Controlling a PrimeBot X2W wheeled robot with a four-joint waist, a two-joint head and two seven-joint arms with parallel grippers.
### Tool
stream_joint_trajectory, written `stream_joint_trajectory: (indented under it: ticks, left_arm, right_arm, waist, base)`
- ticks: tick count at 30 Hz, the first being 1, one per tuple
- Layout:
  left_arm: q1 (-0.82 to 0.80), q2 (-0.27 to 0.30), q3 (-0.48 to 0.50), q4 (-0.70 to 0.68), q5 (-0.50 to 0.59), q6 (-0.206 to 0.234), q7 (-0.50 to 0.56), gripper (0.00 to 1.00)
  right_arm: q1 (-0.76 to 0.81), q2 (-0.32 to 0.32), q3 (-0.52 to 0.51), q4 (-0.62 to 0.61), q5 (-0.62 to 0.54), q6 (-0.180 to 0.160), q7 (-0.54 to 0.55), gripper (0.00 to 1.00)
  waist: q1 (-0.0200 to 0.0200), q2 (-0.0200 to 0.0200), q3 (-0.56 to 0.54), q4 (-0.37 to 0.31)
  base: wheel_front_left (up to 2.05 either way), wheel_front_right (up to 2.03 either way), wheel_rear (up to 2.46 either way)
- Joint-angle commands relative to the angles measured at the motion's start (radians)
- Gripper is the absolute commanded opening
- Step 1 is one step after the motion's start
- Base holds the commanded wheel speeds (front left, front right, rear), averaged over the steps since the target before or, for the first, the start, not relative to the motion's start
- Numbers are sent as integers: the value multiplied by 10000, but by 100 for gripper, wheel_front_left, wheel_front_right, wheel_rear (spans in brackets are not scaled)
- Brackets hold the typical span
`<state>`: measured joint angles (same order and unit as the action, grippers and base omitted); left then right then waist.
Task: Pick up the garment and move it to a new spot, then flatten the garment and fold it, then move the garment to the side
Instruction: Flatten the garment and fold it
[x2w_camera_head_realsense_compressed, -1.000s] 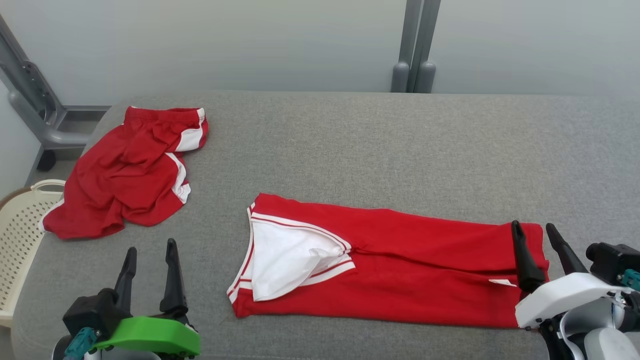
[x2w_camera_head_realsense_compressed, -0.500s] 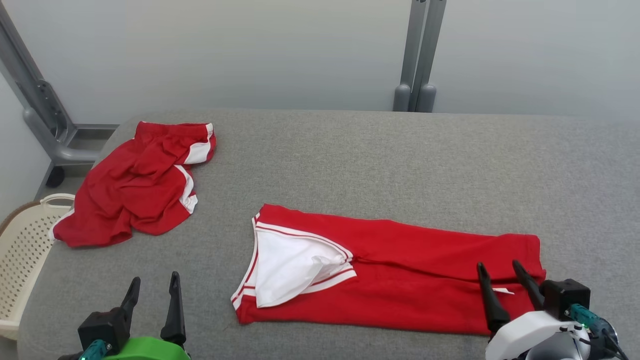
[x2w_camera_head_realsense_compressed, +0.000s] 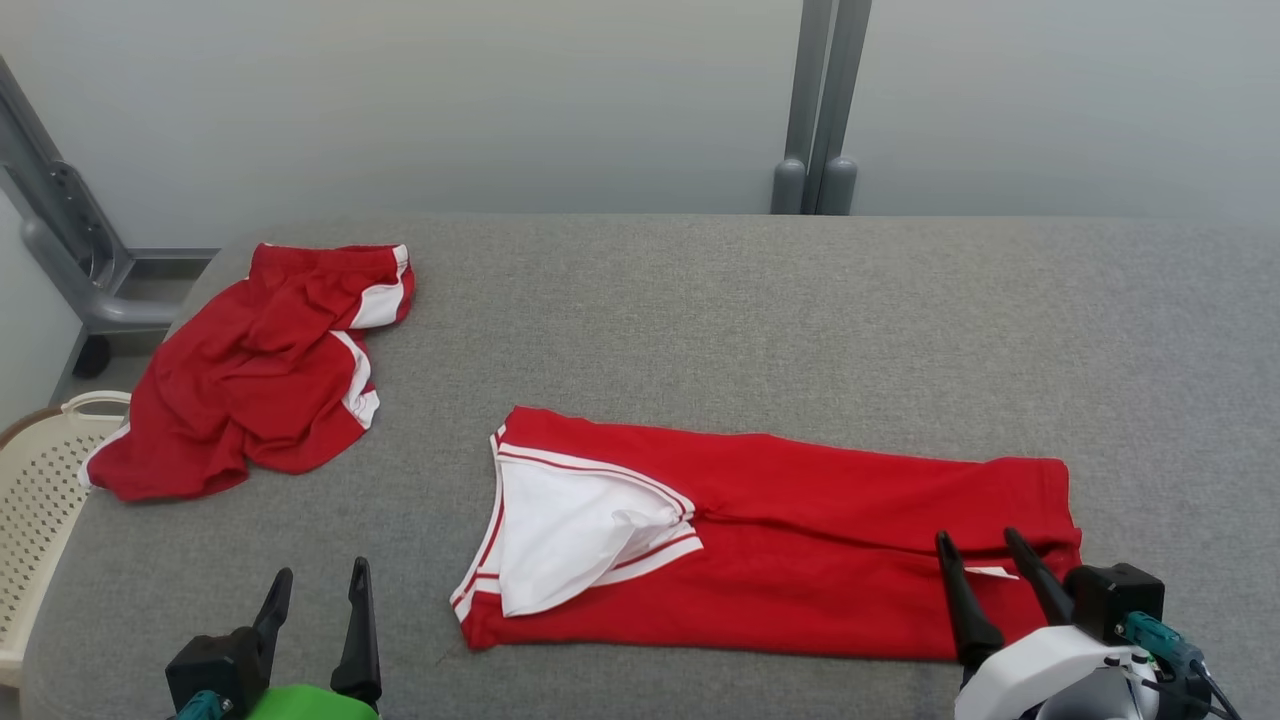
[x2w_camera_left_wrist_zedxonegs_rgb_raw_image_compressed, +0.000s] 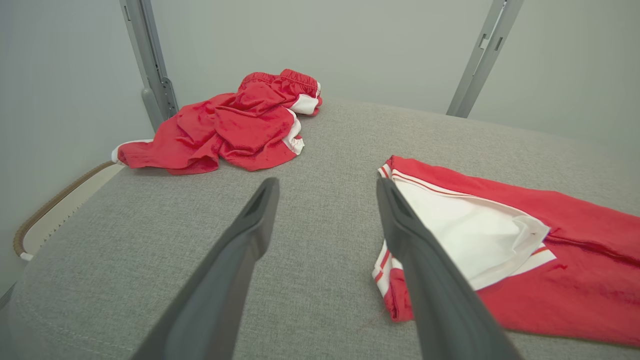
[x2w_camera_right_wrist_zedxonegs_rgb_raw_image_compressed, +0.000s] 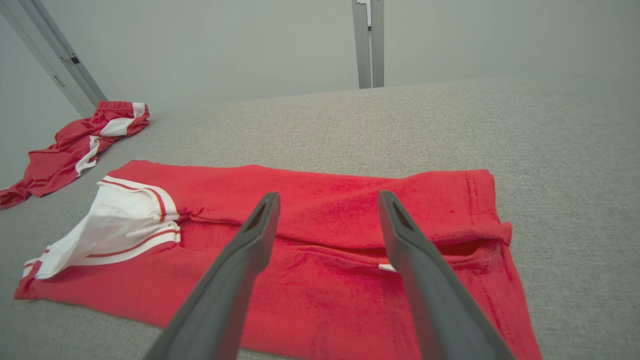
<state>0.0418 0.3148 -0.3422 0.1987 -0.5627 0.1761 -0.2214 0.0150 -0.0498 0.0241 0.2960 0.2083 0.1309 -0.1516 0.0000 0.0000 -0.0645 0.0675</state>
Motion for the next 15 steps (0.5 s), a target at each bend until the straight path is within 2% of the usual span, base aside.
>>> stream_joint_trajectory:
  ticks: [1, 9, 12, 15]
  left_arm:
    - [7, 51, 20, -46, -54, 40, -20, 100]
    - [-48, 21, -25, -77, -78, 76, -27, 100]
    - [-40, 2, -64, -115, -86, 78, -7, 100]
    - [-54, 1, -103, -132, -119, 40, 21, 100]
  right_arm:
    - [-115, -17, -39, 25, 70, -4, -91, 100]
    - [-260, -18, -393, -43, -37, -4, 122, 100]
    - [-438, -19, -831, -73, -169, -4, 656, 100]
    - [-704, -20, -1502, -104, -530, -4, 1633, 100]
  waist:
    - [0, 0, 19, -22]
    - [0, 0, 58, -79]
    - [0, 0, 90, -105]
    - [0, 0, 147, -121]
  base:
    - [0, 0, 0]
    - [0, 0, 0]
    - [0, 0, 0]
    - [0, 0, 0]
